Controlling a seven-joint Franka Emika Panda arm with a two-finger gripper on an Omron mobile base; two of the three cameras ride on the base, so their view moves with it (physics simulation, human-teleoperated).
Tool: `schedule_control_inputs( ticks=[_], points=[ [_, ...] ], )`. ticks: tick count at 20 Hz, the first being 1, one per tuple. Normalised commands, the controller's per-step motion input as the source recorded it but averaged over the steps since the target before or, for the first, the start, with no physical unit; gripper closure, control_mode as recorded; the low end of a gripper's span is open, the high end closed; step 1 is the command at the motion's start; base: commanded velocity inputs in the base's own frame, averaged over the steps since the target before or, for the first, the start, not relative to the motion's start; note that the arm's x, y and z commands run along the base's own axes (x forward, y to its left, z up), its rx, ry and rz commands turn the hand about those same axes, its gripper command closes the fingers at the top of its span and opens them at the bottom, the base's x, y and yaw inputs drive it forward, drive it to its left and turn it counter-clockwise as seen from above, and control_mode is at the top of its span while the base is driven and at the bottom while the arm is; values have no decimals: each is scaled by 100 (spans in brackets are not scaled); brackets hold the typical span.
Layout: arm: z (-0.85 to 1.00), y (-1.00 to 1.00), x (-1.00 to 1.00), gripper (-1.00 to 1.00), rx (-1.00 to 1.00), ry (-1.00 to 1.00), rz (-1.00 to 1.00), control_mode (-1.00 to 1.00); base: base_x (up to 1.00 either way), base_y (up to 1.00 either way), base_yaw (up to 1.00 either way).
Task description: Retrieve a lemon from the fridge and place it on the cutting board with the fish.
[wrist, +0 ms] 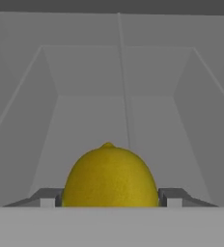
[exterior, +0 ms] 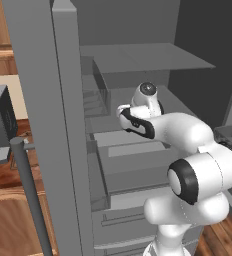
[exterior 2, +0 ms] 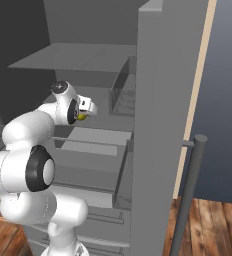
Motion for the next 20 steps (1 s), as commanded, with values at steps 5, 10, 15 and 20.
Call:
schedule_control_inputs(
  ticks=[5, 10, 15, 20],
  points=[
    [0, 0, 0, 100, 0, 0, 0, -100, 0, 0, 0],
    [0, 0, -1, 100, 0, 0, 0, -100, 0, 0, 0],
    [7, 0, -51, 100, 0, -10, 0, -100, 0, 0, 0],
    [17, 0, -91, 100, 0, -8, 0, -100, 0, 0, 0]
  ],
)
